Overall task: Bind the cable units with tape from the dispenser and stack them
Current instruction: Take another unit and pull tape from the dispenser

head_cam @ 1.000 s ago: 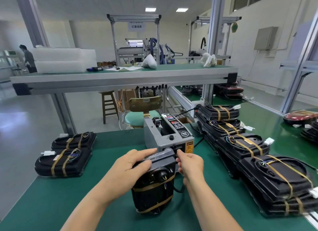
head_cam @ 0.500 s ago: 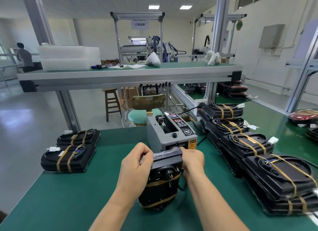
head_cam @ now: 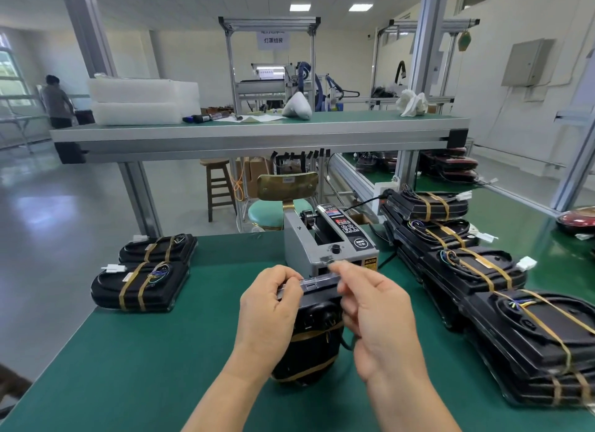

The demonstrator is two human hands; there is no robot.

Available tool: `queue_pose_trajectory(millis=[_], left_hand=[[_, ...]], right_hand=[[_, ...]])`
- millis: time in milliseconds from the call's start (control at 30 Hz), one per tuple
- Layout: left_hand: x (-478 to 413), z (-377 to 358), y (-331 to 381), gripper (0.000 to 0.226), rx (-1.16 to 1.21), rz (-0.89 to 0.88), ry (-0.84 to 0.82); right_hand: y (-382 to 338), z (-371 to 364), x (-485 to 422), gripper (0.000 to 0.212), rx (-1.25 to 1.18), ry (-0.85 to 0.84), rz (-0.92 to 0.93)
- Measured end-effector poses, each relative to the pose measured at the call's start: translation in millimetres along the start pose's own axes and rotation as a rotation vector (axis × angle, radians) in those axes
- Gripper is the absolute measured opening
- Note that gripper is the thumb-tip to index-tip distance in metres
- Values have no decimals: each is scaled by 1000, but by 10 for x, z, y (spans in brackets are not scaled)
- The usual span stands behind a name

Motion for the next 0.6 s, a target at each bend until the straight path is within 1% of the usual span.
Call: queue_pose_trajectory(millis=[67,233,400,600], left_hand=[[0,-5,7,21,-10,-8,1],[-14,5,-23,24,-2,18,4],[-8,3,-25,24,3,39,-3],[-6,9,-23,25,20,64,-9]], right_hand=[[14,-24,79,14,24,-58,-55],[53,17,84,19,100,-68,-100],[96,27,78,24,123,-87,-124],[109,44,77,22,143,-108,-129]])
Point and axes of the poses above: each hand's wrist, its own x-axis away from the middle knuckle, its own z-axis out of the back of the hand, y = z × x, the point moved 3 cm from there along -x, towards the middle knuckle, and after that the axes turned 12 degrees about -x, right-handed, at the moved point
